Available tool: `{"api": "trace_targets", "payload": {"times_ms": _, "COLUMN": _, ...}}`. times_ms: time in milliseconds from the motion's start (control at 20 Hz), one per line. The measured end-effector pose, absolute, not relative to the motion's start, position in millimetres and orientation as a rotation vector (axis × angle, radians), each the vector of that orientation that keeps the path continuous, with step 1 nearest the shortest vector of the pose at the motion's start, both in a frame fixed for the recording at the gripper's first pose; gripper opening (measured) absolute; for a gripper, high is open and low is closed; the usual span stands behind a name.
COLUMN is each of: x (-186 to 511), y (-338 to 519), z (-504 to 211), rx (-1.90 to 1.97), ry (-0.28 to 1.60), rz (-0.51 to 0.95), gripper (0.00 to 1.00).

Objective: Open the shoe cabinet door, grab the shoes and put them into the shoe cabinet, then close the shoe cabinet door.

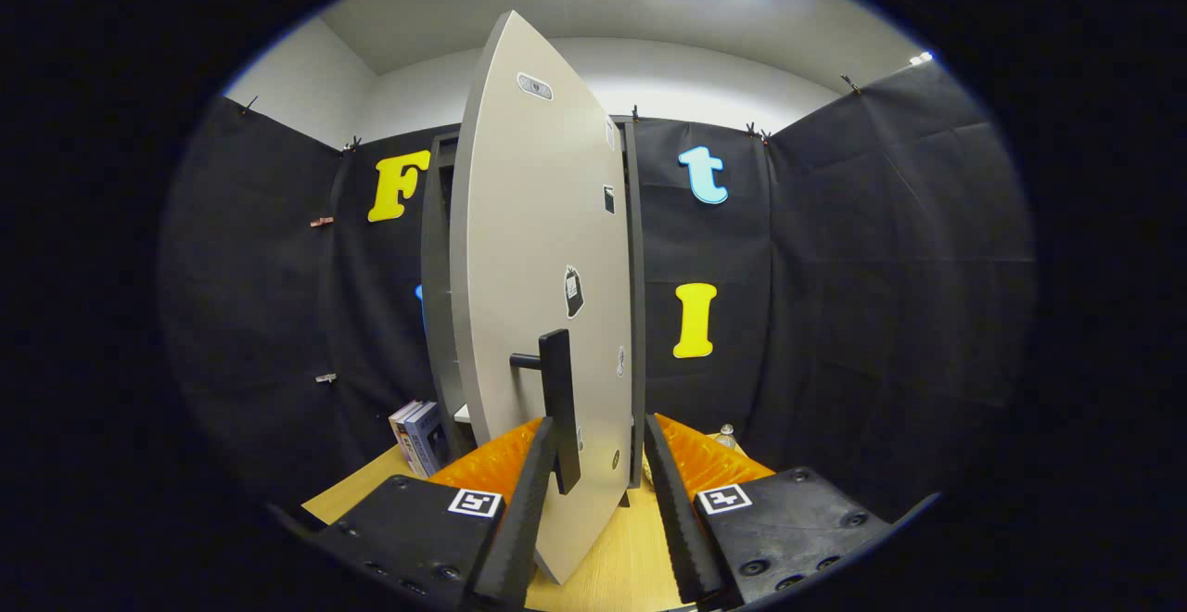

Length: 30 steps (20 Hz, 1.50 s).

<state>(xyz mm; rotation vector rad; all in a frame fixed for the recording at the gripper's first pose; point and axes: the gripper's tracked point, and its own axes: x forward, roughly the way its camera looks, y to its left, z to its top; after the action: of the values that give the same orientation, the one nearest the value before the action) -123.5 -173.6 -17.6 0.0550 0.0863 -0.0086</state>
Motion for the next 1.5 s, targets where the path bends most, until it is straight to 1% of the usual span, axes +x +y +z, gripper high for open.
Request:
{"api": "trace_targets", "payload": {"times_ms": 500, "x": -147, "y": -157, "z": -14, "rx": 0.008, "ry": 0.052, "rz": 0.033, "gripper": 0.62}}
{"api": "trace_targets", "payload": {"times_ms": 700, "x": -142, "y": -139, "z": -33, "rx": 0.018, "ry": 0.086, "rz": 0.069, "gripper": 0.62}}
{"api": "trace_targets", "payload": {"times_ms": 750, "x": -138, "y": -128, "z": -42, "rx": 0.024, "ry": 0.104, "rz": 0.08, "gripper": 0.65}}
{"api": "trace_targets", "payload": {"times_ms": 900, "x": -125, "y": -97, "z": -80, "rx": 0.036, "ry": 0.18, "rz": 0.112, "gripper": 0.65}}
{"api": "trace_targets", "payload": {"times_ms": 1150, "x": -99, "y": -51, "z": -164, "rx": 0.018, "ry": 0.306, "rz": 0.129, "gripper": 0.65}}
{"api": "trace_targets", "payload": {"times_ms": 1500, "x": -72, "y": -11, "z": -292, "rx": 0.018, "ry": 0.52, "rz": 0.081, "gripper": 0.65}}
